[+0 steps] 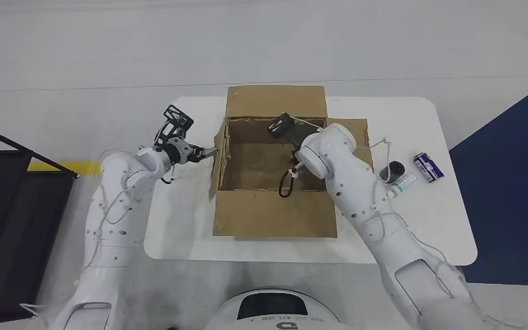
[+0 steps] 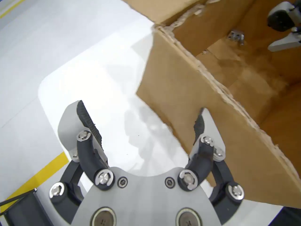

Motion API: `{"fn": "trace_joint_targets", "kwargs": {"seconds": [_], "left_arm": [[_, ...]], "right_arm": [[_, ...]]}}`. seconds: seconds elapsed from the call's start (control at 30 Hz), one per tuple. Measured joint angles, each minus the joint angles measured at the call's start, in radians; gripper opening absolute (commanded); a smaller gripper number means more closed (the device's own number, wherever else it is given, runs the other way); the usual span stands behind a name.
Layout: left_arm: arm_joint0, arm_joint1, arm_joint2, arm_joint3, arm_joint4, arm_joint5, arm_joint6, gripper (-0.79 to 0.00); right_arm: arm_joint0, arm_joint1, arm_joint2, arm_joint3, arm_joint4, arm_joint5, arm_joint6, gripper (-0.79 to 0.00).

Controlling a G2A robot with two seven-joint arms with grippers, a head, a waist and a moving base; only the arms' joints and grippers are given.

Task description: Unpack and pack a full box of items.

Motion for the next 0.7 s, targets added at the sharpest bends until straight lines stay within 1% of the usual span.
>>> {"fn": "trace_joint_targets", "kwargs": {"seconds": [0.1,0.17,0.27,0.4,0.5,0.7], "left_arm": [[-0.018,-0.003,0.019,0.022,0.035,0.095,0.046,0.0],[-0.029,-0.006,0.034,0.036,0.038,0.123,0.064,0.0],[-0.04,-0.007,0.057,0.047,0.039,0.136,0.077,0.0],[-0.043,-0.007,0.084,0.056,0.058,0.147,0.089,0.0],[-0.045,-0.006,0.099,0.062,0.079,0.156,0.098,0.0],[-0.049,-0.003,0.109,0.068,0.083,0.163,0.103,0.0]], "right_arm": [[0.02,-0.008,-0.027,0.049,-0.049,0.046,-0.006,-0.453],[0.036,-0.016,-0.051,0.097,-0.076,0.078,-0.027,-0.456],[0.065,-0.035,-0.1,0.181,-0.122,0.142,-0.06,-0.468],[0.104,-0.06,-0.143,0.287,-0.14,0.208,-0.096,-0.468],[0.13,-0.076,-0.158,0.357,-0.138,0.231,-0.106,-0.468],[0.172,-0.105,-0.177,0.474,-0.106,0.239,-0.12,-0.474]]}}
